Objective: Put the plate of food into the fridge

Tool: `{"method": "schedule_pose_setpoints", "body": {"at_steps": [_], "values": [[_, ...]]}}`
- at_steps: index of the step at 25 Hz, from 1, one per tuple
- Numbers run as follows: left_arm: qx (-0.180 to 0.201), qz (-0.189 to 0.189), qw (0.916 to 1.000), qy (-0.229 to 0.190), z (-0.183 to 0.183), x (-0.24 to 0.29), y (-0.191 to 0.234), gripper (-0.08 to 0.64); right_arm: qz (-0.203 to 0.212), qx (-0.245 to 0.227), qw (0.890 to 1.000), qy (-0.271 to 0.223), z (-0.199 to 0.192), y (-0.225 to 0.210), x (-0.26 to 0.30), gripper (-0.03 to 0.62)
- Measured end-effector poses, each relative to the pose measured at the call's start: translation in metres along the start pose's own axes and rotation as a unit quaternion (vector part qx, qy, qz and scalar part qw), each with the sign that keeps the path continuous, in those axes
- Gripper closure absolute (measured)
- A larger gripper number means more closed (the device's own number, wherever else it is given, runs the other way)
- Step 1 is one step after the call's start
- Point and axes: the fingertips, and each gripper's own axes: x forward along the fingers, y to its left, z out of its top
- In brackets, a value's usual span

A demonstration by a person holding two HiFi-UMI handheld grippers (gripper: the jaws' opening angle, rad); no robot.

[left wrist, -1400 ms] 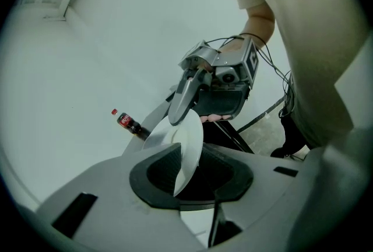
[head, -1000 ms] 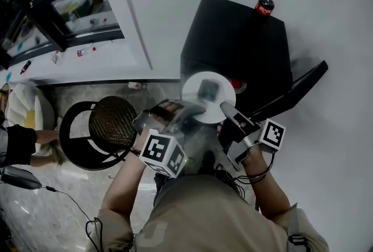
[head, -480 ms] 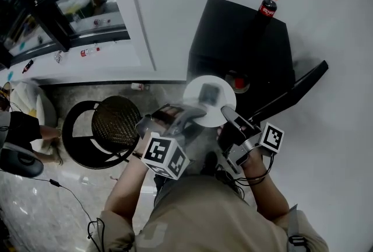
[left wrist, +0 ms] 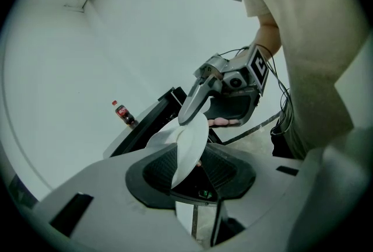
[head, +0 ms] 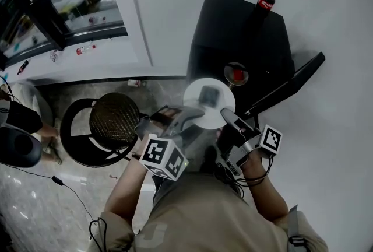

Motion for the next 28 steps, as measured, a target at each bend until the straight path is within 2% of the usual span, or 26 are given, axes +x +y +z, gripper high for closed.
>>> {"method": "schedule_pose_setpoints", "body": {"at_steps": [7,13,15,17,19,21,23,24,26,28], "values": [[-0.054,0.0,0.9983,-0.02,-0.006,-0.003,-0.014,0.419,-0.014,-0.003,1.0,-0.008,-0.004,-0.011,-0.013,0.54],[-0.056,0.0,0.9984,-0.011,-0.01,0.001,-0.023,0.411,-0.024,0.004,1.0,-0.016,-0.002,-0.024,-0.024,0.54],[-0.067,0.003,0.9978,-0.005,-0.015,-0.003,-0.022,0.403,-0.029,0.002,0.999,-0.021,0.002,-0.026,-0.029,0.54],[-0.087,0.004,0.9962,-0.003,-0.019,-0.006,-0.019,0.397,-0.034,0.0,0.999,-0.024,0.008,-0.03,-0.035,0.54],[-0.129,0.007,0.9915,-0.013,-0.021,-0.012,-0.015,0.396,-0.035,0.001,0.999,-0.024,0.012,-0.033,-0.039,0.54],[-0.2,0.012,0.979,-0.036,-0.021,-0.019,-0.008,0.396,-0.035,0.004,0.999,-0.019,0.016,-0.036,-0.043,0.54],[-0.288,0.014,0.9556,-0.064,-0.021,-0.021,0.0,0.39,-0.032,0.009,0.999,-0.017,0.023,-0.039,-0.047,0.54],[-0.333,0.012,0.9397,-0.077,-0.021,-0.019,0.002,0.379,-0.031,0.01,0.999,-0.015,0.027,-0.04,-0.049,0.54],[-0.418,0.005,0.9022,-0.105,-0.021,-0.01,0.003,0.36,-0.028,0.006,1.0,-0.007,0.035,-0.041,-0.052,0.54],[-0.485,-0.003,0.8645,-0.131,-0.019,0.002,0.003,0.347,-0.024,0.003,1.0,0.006,0.042,-0.04,-0.054,0.54]]}}
